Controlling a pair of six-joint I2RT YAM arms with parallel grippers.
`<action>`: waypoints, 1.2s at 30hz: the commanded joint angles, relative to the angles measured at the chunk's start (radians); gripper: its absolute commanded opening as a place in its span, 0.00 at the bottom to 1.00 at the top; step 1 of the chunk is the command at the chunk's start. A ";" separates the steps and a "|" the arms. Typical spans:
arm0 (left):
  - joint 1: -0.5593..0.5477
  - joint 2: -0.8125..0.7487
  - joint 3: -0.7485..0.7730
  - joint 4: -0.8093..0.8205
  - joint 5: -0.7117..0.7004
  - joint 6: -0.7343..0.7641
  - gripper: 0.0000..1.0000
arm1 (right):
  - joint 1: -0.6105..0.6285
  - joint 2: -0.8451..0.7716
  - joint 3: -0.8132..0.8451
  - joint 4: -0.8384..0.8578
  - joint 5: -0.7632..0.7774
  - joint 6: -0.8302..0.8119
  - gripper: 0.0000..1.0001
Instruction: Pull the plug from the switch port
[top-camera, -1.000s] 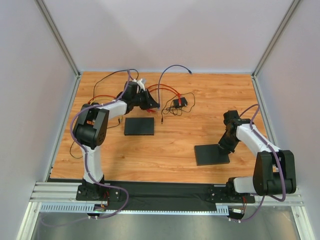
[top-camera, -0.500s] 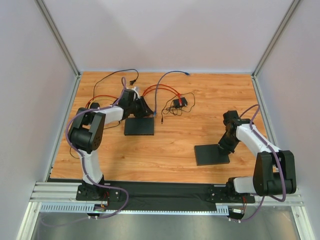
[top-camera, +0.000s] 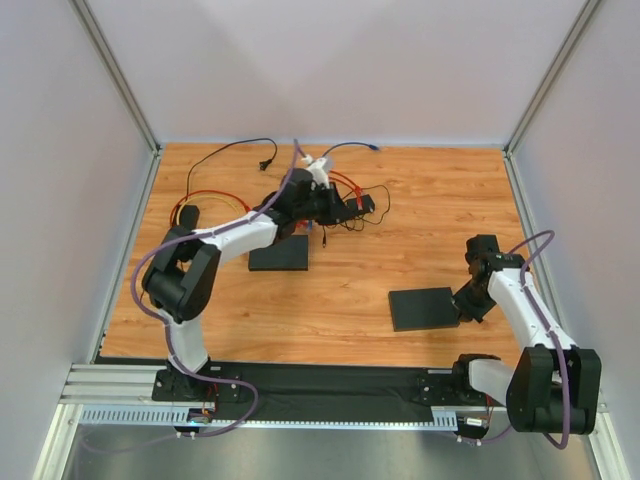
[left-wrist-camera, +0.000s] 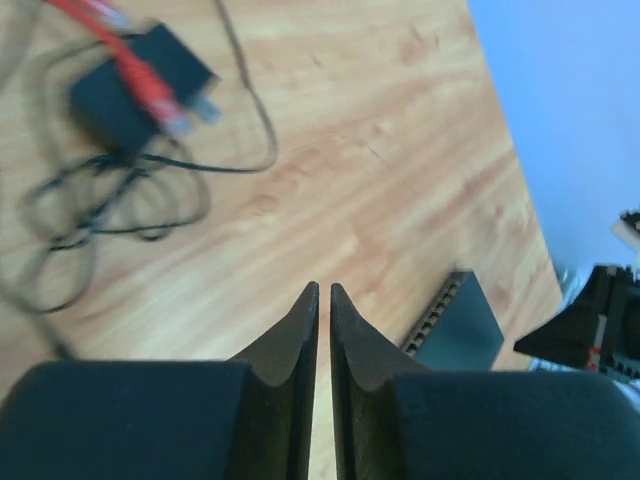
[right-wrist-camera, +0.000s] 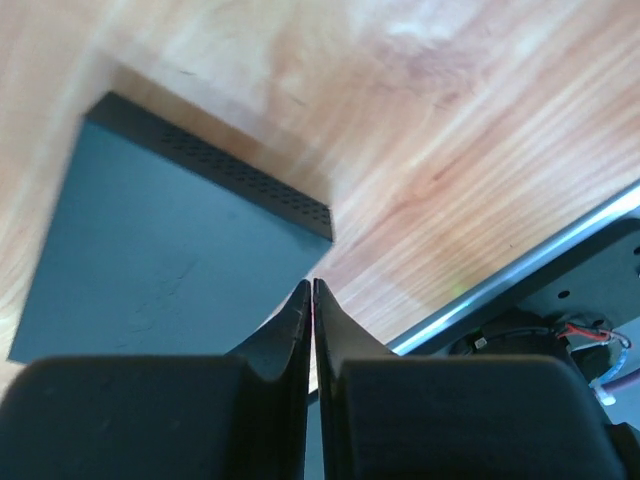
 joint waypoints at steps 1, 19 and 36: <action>-0.117 0.114 0.178 -0.122 0.038 0.083 0.13 | -0.024 -0.009 -0.050 -0.006 -0.040 0.051 0.00; -0.309 0.566 0.771 -0.755 -0.025 0.266 0.10 | -0.024 0.186 -0.093 0.267 -0.132 0.073 0.01; -0.502 0.396 0.472 -0.378 0.119 0.091 0.07 | 0.003 0.557 0.329 0.292 -0.288 -0.136 0.02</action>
